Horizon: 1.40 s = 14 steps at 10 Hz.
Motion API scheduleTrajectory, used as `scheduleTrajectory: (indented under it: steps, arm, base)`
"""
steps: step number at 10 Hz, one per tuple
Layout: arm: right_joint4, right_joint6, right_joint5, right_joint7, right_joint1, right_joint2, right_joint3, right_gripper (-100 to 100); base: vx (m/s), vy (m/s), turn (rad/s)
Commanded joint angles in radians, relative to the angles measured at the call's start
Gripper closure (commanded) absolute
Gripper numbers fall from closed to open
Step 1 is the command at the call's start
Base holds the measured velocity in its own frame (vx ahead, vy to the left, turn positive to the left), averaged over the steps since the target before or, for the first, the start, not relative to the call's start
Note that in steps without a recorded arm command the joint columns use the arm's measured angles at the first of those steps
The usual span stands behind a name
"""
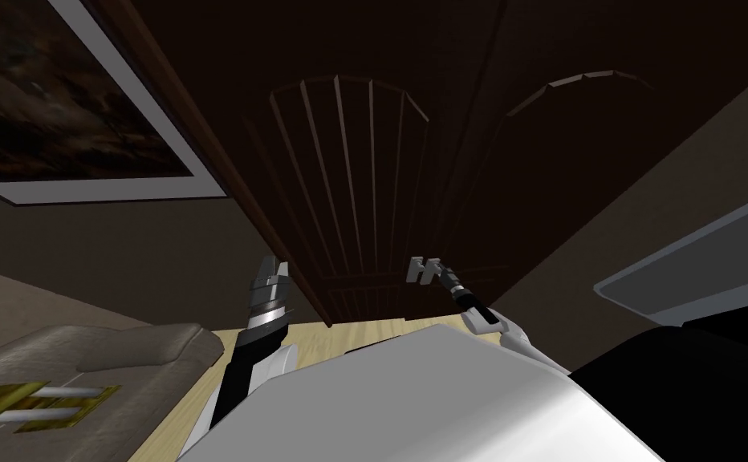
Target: Pull the door open
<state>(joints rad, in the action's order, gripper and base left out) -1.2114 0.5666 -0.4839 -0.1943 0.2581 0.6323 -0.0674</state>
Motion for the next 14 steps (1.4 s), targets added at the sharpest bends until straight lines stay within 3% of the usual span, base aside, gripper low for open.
scheduleTrajectory:
  steps: [1,3,4,8,10,14]
  arm:
    - [0.007,-0.001,-0.005,0.002,0.018,0.008,0.013,100]
    - [0.011,0.004,-0.010,0.000,0.043,0.024,0.017,100]
    - [-0.017,0.018,-0.012,-0.005,0.043,0.028,-0.011,-100]
    - [-0.089,0.051,-0.020,-0.015,0.078,0.049,-0.061,-100]
    - [-0.060,0.037,-0.021,-0.010,0.076,0.045,-0.037,-100]
    - [-0.003,0.018,-0.018,-0.002,0.064,0.037,0.003,-100]
  base:
    - [-0.104,-0.174,-0.113]
    - [-0.190,-0.170,-0.123]
    - [-0.188,0.006,0.026]
    - [-0.168,0.163,0.032]
    - [-0.041,-0.008,-0.056]
    - [0.047,-0.172,-0.069]
